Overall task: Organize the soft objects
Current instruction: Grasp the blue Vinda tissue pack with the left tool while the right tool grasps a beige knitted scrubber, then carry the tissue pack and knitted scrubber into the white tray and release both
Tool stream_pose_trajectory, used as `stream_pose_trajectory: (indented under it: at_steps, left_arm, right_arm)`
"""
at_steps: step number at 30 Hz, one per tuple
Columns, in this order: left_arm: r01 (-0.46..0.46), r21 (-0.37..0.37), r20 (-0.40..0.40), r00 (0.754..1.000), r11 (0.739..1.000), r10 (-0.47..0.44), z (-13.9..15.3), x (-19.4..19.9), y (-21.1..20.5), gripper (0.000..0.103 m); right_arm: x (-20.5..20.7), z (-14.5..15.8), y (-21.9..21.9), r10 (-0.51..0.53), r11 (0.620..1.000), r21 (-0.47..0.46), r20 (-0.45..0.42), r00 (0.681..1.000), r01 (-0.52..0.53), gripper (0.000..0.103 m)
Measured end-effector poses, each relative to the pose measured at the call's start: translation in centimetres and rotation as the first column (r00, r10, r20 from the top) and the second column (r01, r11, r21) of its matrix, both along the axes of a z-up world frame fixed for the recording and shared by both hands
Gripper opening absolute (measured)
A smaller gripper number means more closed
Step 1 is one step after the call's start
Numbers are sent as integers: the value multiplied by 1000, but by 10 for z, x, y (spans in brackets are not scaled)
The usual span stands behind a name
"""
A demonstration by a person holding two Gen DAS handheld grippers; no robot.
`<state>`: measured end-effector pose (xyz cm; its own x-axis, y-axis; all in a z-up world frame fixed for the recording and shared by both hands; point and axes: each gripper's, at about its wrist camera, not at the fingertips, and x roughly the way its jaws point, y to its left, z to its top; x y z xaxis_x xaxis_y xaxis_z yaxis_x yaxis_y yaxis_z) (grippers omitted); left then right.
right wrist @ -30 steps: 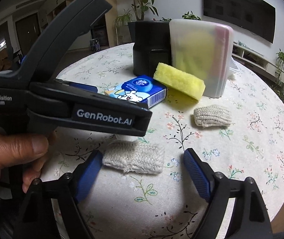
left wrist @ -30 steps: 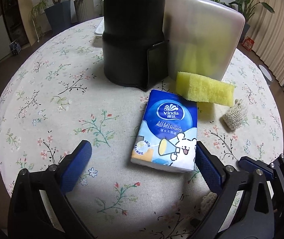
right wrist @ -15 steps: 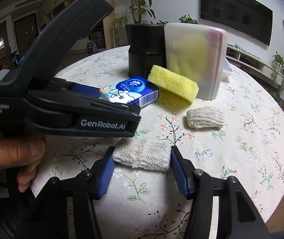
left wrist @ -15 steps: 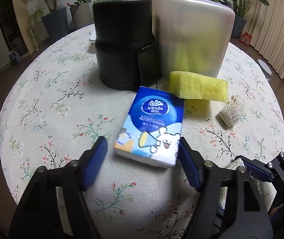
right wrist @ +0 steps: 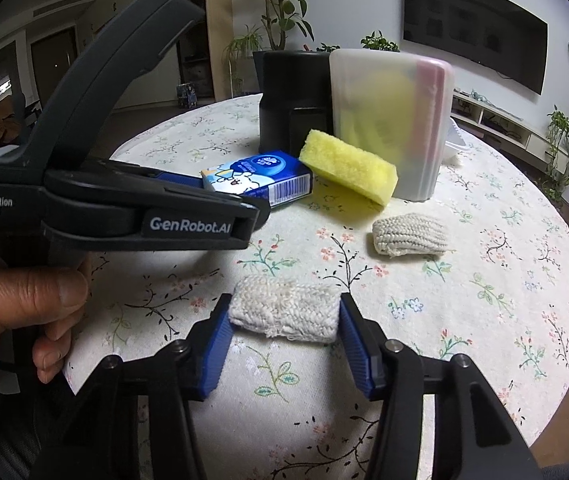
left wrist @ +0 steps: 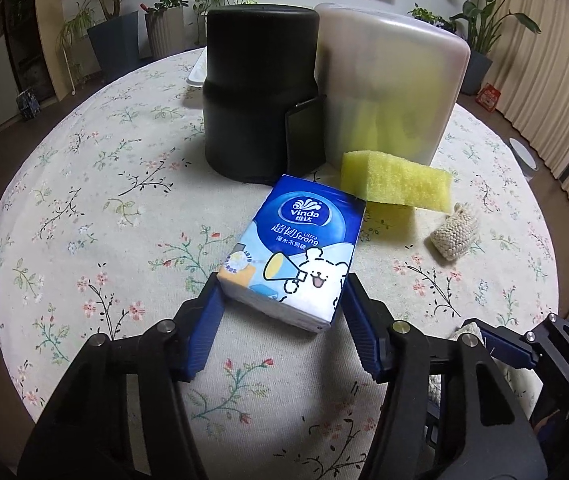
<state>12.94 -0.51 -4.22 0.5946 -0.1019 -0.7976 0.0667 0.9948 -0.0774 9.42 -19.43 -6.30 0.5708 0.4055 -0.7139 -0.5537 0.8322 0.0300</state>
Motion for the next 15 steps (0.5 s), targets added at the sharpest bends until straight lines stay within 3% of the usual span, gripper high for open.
stream_pose_trajectory:
  at_steps: [15]
  left_arm:
    - [-32,-36,-7,999,999,32,6,-23,14,56]
  right_arm:
    - [-5,10,-11,-16,1000,14,17,1000,16,54]
